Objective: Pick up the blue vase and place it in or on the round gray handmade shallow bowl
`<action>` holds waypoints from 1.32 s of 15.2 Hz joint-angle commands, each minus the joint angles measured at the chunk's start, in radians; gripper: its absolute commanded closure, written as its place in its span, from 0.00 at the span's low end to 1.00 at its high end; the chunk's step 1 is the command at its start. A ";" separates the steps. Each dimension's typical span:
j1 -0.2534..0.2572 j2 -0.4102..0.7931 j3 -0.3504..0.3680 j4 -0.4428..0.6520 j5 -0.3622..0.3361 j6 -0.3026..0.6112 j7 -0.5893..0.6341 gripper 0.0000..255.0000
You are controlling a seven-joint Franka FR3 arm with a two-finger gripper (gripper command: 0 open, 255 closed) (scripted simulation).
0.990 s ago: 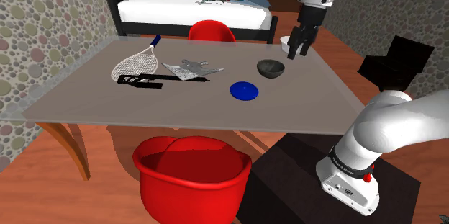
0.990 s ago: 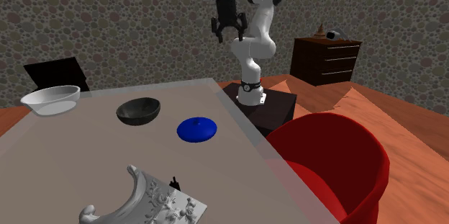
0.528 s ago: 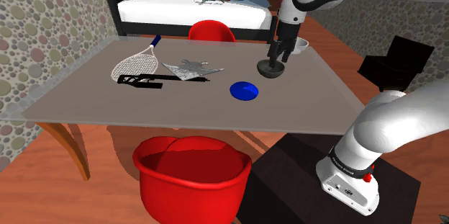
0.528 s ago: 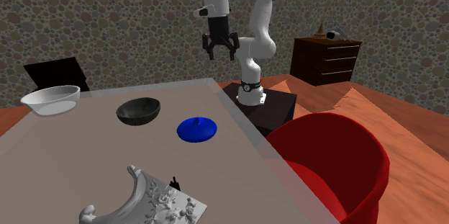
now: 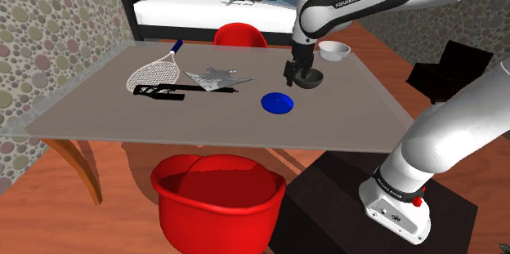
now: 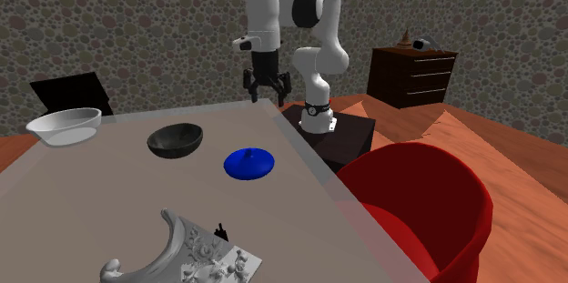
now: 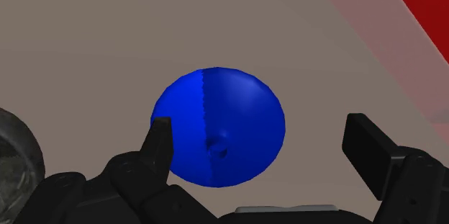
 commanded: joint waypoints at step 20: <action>-0.010 0.400 0.007 0.129 -0.107 0.282 0.046 0.00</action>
